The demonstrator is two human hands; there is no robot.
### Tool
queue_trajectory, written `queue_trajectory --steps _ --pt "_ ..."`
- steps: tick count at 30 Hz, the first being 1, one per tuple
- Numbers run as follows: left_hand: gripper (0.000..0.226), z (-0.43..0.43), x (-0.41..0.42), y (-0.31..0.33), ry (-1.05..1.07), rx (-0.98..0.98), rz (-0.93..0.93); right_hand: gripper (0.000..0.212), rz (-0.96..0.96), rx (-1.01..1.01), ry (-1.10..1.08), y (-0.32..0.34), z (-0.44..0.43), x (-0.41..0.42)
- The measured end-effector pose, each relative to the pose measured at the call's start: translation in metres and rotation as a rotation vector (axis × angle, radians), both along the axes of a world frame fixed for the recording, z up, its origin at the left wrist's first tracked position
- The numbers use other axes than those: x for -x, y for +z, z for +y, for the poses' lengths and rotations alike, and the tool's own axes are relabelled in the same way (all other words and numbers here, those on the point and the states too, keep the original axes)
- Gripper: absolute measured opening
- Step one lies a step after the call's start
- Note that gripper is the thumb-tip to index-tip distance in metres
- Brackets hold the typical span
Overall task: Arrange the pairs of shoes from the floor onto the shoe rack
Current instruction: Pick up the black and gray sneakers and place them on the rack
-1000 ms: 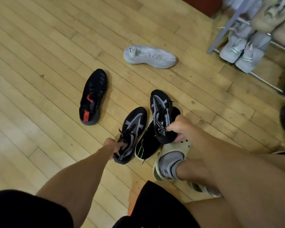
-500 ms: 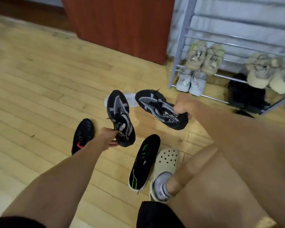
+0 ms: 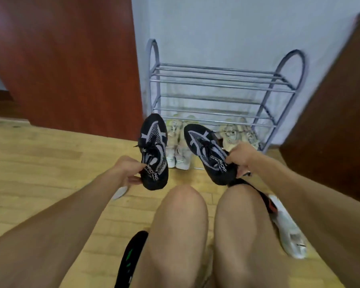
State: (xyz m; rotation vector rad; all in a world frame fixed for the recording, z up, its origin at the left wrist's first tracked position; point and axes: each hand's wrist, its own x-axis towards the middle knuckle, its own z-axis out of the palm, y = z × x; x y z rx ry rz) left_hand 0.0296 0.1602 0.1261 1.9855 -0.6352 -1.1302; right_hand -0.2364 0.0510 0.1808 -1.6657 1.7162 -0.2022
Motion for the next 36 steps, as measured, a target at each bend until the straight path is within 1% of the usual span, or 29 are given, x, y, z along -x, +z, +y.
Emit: queue_trajectory --steps 3,5,7,8,10,14,16,18,19,22,24,27,30,33,36 --pt "0.011 -0.033 0.027 0.013 -0.111 0.002 -0.018 0.014 -0.178 -0.031 -0.162 -0.003 -0.007 0.039" --pt "0.010 -0.055 0.047 0.019 -0.172 0.020 -0.015 0.014 -0.258 -0.042 -0.219 -0.005 -0.015 0.058" --pt "0.031 -0.081 0.065 0.022 -0.206 0.043 0.001 0.022 -0.287 -0.034 -0.257 -0.009 -0.028 0.073" --pt "0.035 -0.095 0.071 0.023 -0.220 0.047 0.005 0.025 -0.292 -0.023 -0.275 -0.011 -0.035 0.079" --pt "0.021 -0.122 0.081 0.027 -0.257 0.044 -0.003 0.023 -0.310 0.004 -0.305 -0.015 -0.051 0.090" --pt "0.024 -0.175 0.098 0.036 -0.320 0.052 0.009 0.012 -0.368 0.036 -0.346 -0.018 -0.088 0.100" --pt "0.021 -0.203 0.111 0.038 -0.339 0.065 0.019 0.016 -0.424 0.036 -0.371 -0.018 -0.112 0.102" --pt "0.011 -0.234 0.124 0.039 -0.341 0.071 0.016 0.020 -0.470 0.026 -0.395 -0.017 -0.139 0.106" --pt "0.012 -0.250 0.131 0.038 -0.334 0.079 0.019 0.022 -0.471 0.025 -0.400 -0.017 -0.154 0.107" --pt "0.016 -0.298 0.149 0.029 -0.322 0.105 0.075 0.039 -0.476 0.043 -0.437 -0.020 -0.200 0.115" --pt "0.020 -0.327 0.160 0.022 -0.303 0.119 0.097 0.044 -0.479 0.058 -0.436 -0.023 -0.228 0.120" --pt "0.017 -0.363 0.174 0.011 -0.314 0.116 0.098 0.043 -0.506 0.076 -0.446 -0.029 -0.263 0.125" --pt "0.020 -0.388 0.180 0.006 -0.328 0.094 0.097 0.039 -0.504 0.087 -0.451 -0.036 -0.290 0.125" --pt "0.014 -0.406 0.181 0.000 -0.346 0.096 0.120 0.036 -0.454 0.108 -0.465 -0.046 -0.306 0.122" --pt "0.009 -0.417 0.184 -0.002 -0.345 0.151 0.104 0.028 -0.417 0.137 -0.469 -0.054 -0.316 0.121"
